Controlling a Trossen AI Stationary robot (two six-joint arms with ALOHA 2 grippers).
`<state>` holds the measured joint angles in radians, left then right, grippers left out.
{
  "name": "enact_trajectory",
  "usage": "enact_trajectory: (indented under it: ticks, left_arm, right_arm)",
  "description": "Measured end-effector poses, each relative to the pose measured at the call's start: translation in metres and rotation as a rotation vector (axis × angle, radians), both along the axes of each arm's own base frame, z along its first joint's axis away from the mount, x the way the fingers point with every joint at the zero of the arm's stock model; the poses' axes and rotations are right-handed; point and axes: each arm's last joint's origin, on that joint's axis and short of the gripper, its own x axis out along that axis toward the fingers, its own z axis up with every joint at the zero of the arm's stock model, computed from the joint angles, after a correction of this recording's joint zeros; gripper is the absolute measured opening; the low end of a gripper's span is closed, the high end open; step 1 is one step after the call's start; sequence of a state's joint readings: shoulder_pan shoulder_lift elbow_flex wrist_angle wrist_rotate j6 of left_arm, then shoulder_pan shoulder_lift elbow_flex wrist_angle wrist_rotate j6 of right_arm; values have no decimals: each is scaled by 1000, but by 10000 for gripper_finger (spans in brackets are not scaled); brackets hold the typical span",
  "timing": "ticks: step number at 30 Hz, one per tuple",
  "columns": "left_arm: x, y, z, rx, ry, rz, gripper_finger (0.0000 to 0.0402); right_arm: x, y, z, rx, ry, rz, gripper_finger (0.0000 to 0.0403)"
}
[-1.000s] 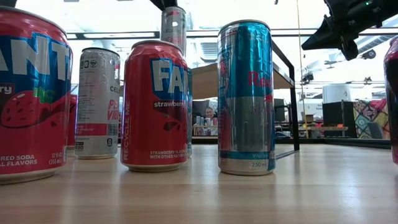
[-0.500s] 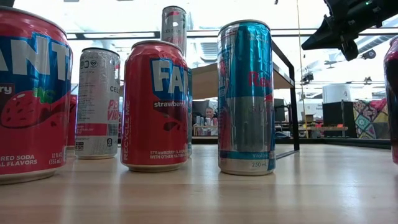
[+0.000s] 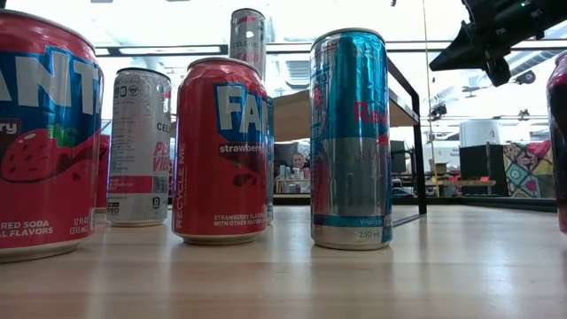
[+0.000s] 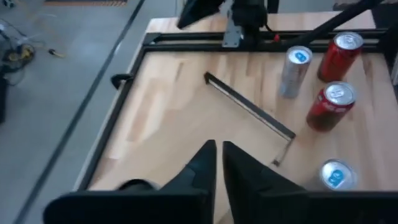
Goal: Place canned beverage on shelf
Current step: Put the white/pink soda can on the shelf
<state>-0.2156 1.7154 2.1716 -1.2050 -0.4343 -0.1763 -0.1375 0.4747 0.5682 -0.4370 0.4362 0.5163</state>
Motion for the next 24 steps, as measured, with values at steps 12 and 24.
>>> enact_trajectory:
  ticks: [12,24]
  left_arm:
    - [-3,-30,-56,35,257,-48,0]
    - [-9,-15,-112,128,400,-228,0]
  right_arm:
    - [3,2,2,12,-26,78,9]
    - [3,2,2,10,-24,78,9]
